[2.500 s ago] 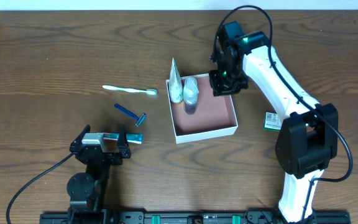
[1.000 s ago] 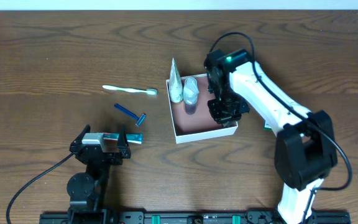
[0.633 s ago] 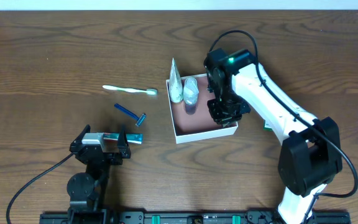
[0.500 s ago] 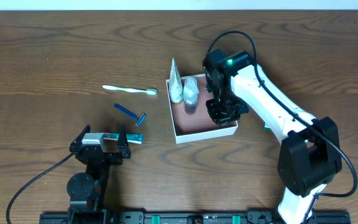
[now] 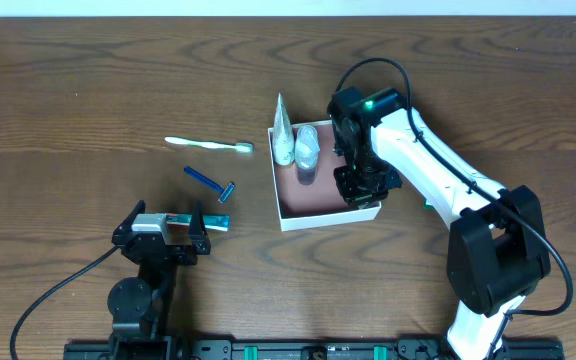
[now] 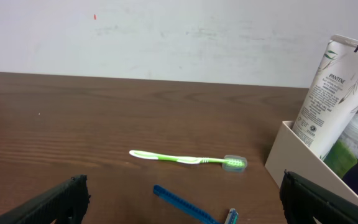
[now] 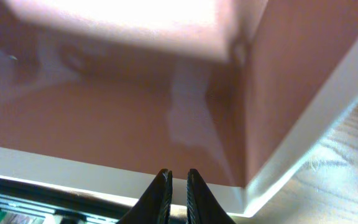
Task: Pack container
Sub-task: 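Open the right gripper and raise it out of the box, then move right gripper right to the green-white Dettol soap bar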
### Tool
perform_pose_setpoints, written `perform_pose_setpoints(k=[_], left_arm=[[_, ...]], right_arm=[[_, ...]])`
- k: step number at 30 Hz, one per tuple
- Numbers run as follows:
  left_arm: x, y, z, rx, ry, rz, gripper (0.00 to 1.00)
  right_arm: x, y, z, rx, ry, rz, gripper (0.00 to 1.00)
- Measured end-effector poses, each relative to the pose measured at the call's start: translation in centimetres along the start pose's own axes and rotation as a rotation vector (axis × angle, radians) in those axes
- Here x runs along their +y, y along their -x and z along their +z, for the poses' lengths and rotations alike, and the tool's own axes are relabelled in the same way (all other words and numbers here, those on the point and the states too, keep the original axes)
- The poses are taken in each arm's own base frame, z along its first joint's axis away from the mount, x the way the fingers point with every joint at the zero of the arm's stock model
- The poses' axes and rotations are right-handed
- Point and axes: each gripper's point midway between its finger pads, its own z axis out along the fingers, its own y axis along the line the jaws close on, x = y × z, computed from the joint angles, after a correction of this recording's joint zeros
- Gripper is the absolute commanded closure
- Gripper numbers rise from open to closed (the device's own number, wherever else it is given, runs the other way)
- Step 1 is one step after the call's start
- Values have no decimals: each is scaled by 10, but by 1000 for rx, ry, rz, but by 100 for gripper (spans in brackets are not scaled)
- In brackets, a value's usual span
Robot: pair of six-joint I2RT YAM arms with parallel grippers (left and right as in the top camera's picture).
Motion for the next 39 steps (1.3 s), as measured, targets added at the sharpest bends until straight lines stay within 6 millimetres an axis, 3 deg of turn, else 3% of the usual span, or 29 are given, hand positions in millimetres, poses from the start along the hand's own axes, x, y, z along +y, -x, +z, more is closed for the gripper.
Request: perform_pose_setpoints(k=[10,17,18,20,23,28,31,35,39], left_arm=[[0,0,0,0,0,0,2],[0,0,0,0,0,0,2],[0,0,0,0,0,0,2],[0,0,0,0,0,0,2],[0,0,0,0,0,0,2],[0,0,0,0,0,0,2],[0,0,0,0,0,0,2],[0,0,0,0,0,0,2],[0,0,0,0,0,0,2]], right_arm=[[2,-6,0,23,-7,-3,90],[4,-2,-3,0,1,0,80],[4,0,-6,-11,5,3,76],[2,5,-21,-55,18,16,53],[-6,9,-51,-143,42,45,31],[-41,3,-103,-278,80,125,2],[-77,-7,-118,-304,89,215,1],[-119,-14,-117,-296,90,335,1],[-156,-20,-91,-265,99,449,1]])
